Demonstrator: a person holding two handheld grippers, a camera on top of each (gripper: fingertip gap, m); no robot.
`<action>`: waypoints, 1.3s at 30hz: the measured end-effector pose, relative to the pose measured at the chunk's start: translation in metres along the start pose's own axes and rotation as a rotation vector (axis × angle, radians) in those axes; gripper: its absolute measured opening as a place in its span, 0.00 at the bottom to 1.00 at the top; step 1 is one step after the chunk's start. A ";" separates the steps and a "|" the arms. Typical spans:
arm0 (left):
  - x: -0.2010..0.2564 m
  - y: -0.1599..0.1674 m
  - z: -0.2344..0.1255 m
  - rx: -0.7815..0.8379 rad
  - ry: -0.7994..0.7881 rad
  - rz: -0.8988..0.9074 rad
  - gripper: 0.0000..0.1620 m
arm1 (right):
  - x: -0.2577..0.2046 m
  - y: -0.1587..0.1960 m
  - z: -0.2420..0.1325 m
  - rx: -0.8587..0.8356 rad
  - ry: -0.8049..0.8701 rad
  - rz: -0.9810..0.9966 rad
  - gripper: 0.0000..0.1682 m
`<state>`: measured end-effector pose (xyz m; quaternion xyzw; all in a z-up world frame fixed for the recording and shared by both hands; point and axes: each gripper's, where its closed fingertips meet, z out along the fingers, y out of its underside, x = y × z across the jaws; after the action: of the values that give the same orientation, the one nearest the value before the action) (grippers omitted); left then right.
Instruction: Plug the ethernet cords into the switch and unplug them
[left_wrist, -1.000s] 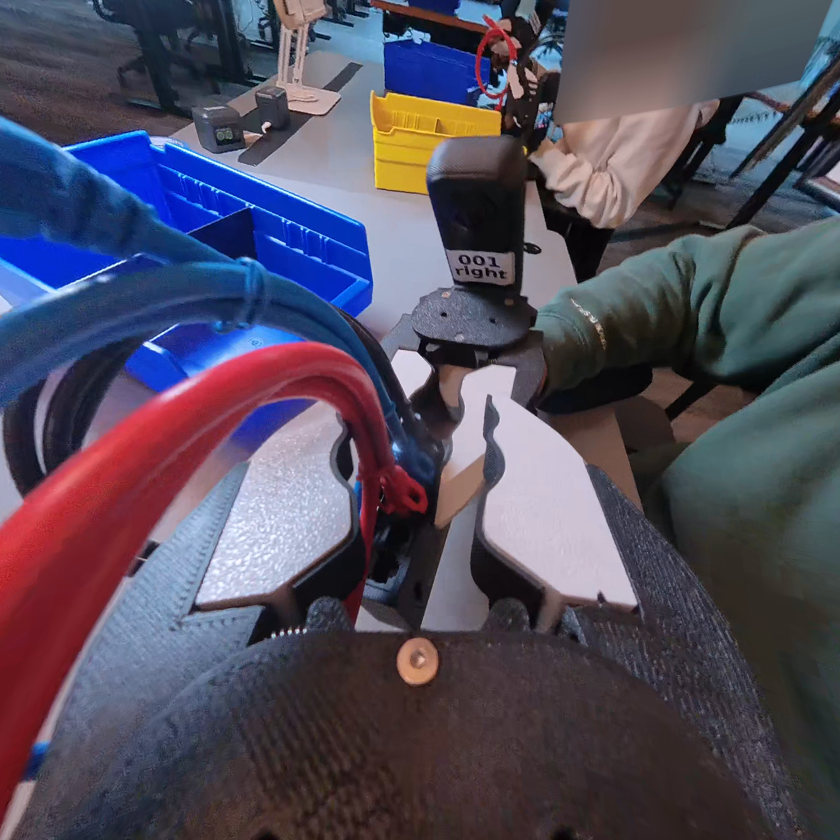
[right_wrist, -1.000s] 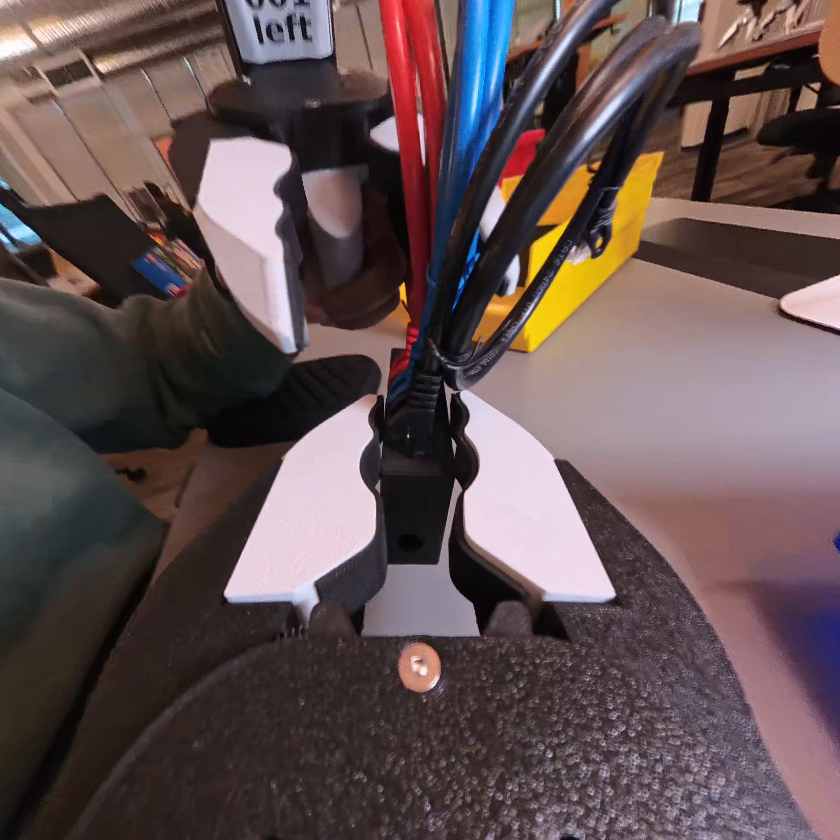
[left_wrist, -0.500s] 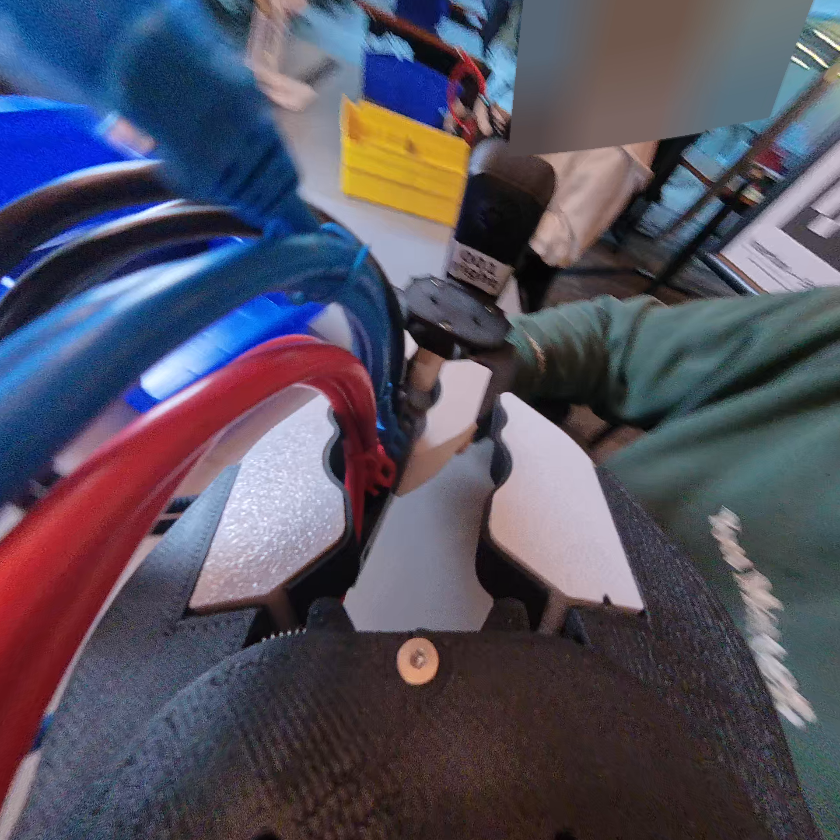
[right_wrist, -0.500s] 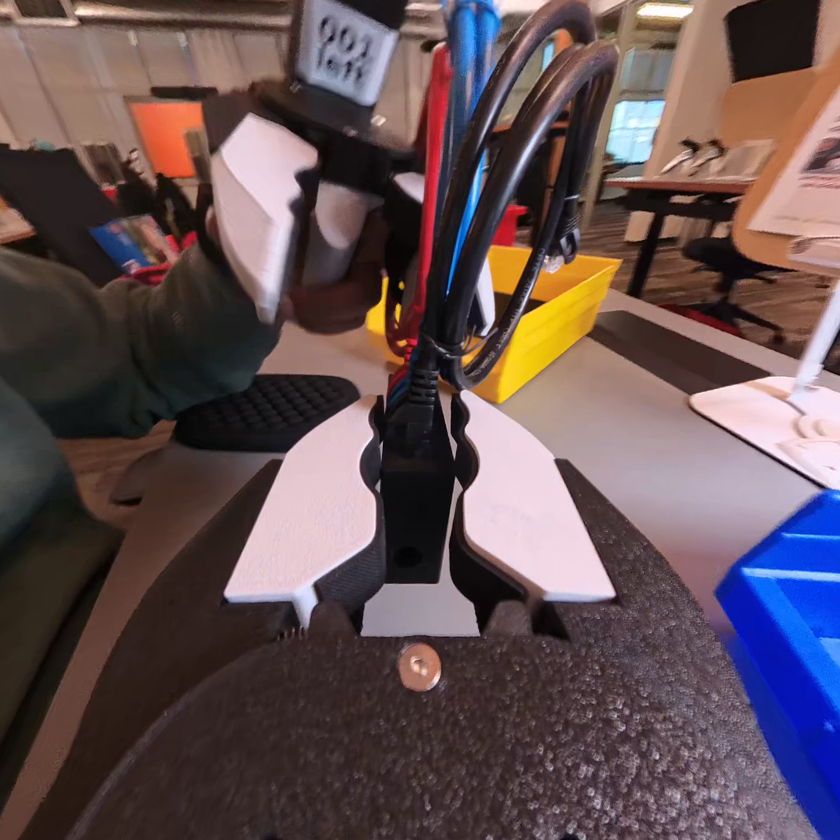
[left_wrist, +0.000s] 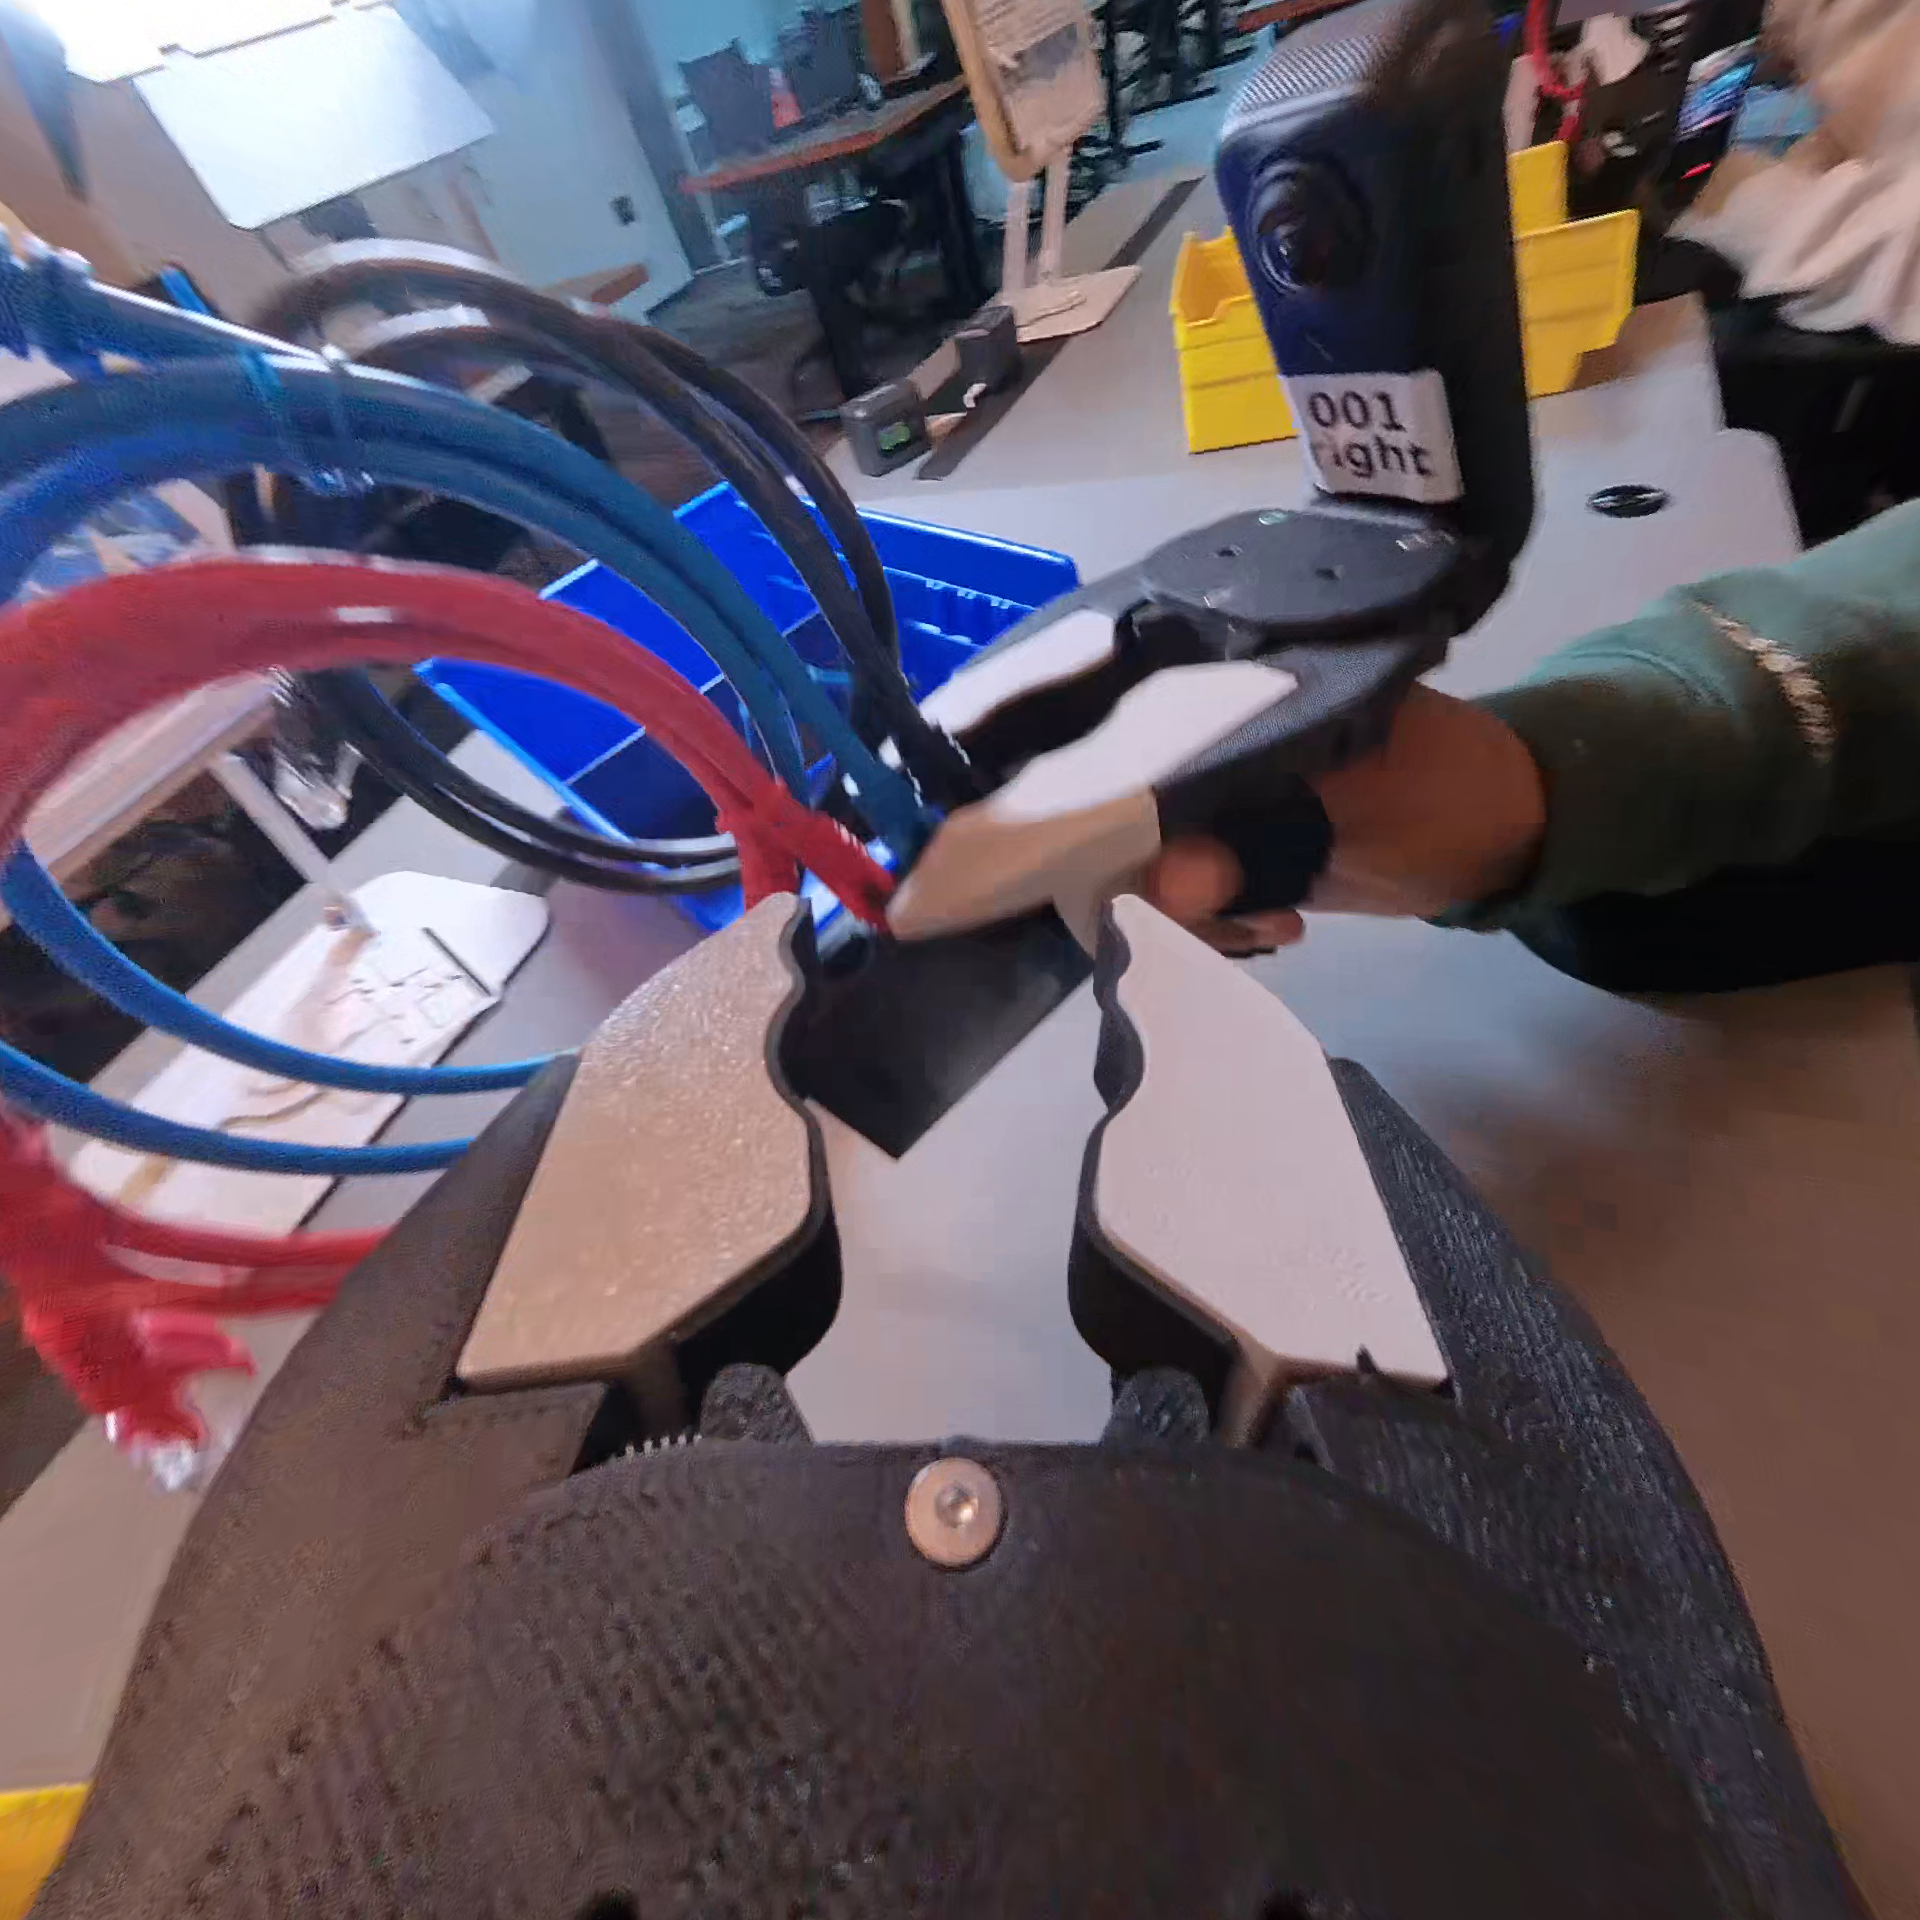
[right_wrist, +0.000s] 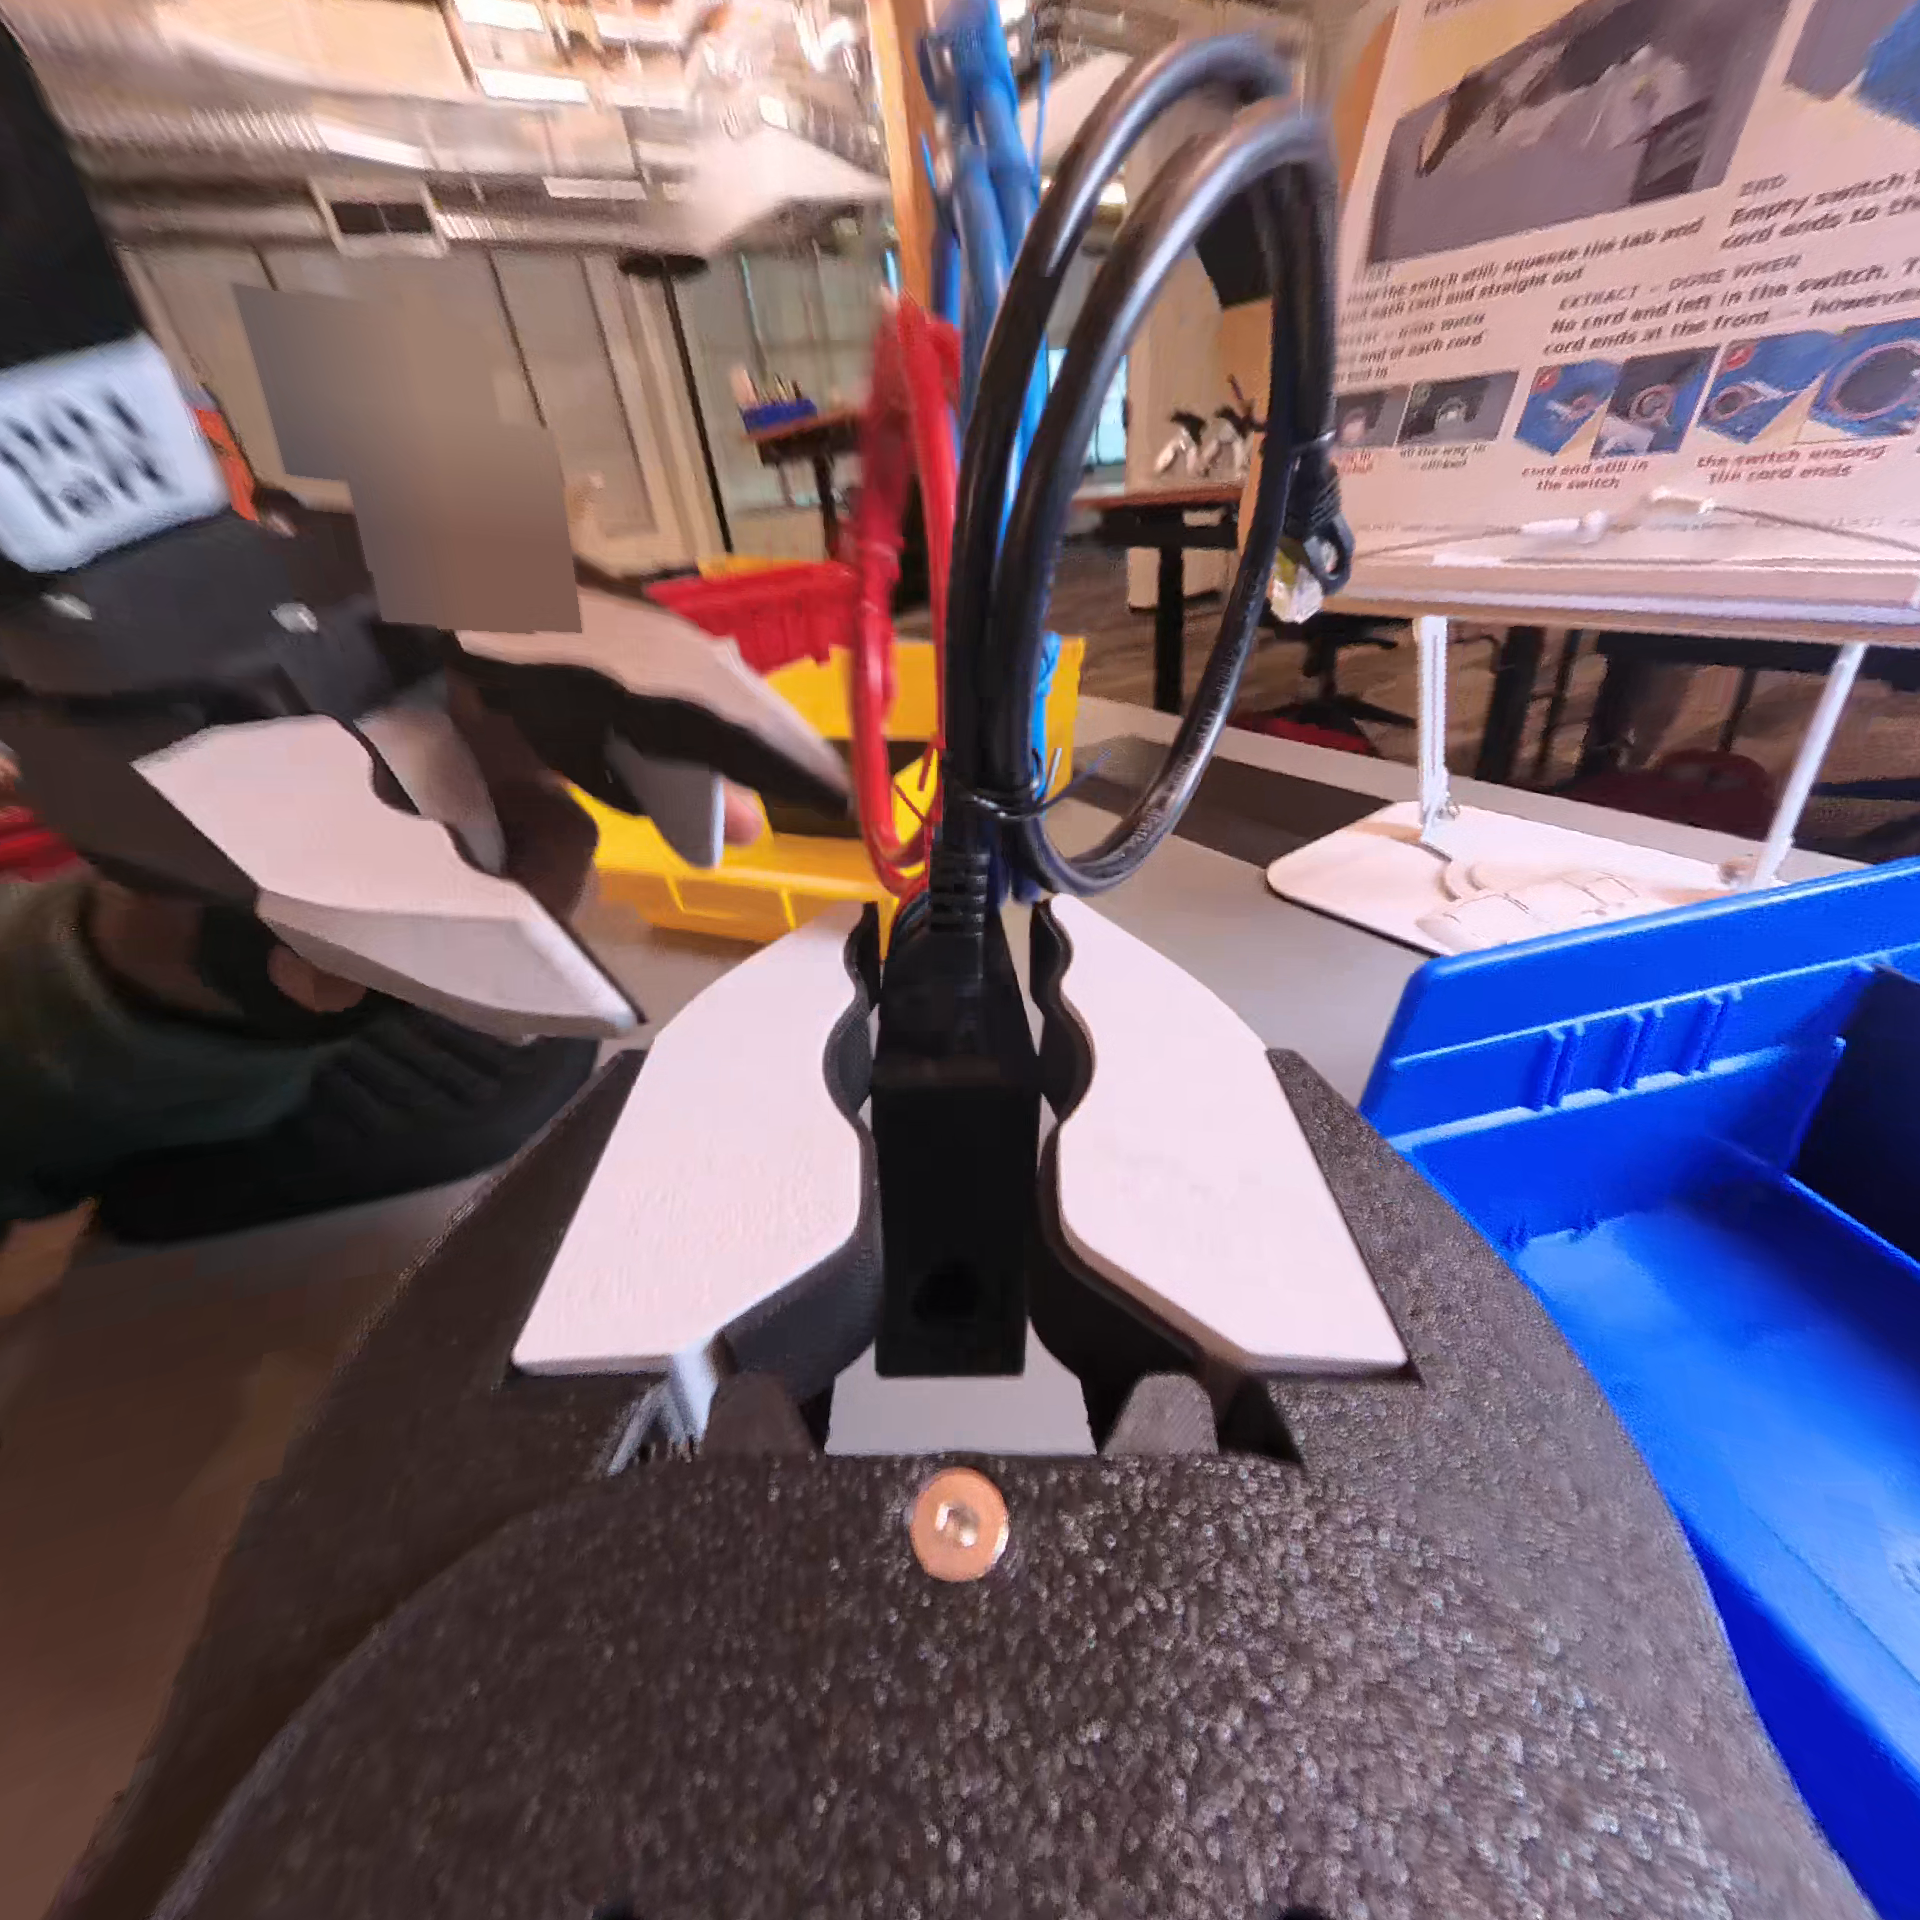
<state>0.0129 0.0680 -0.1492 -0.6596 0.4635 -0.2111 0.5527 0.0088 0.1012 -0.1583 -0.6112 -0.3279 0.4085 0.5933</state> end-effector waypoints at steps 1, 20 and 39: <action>0.003 0.002 -0.002 0.014 0.053 -0.028 0.29 | 0.003 -0.007 -0.005 0.035 -0.017 0.015 0.16; 0.022 0.023 0.002 0.298 0.599 -0.698 0.17 | -0.031 -0.031 -0.006 0.102 -0.370 0.231 0.14; -0.010 -0.002 -0.025 0.513 0.487 -0.661 0.17 | -0.038 -0.011 -0.007 -0.002 -0.359 0.223 0.18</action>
<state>-0.0108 0.0627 -0.1381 -0.5454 0.2779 -0.6311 0.4765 -0.0010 0.0653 -0.1440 -0.5618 -0.3589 0.5737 0.4758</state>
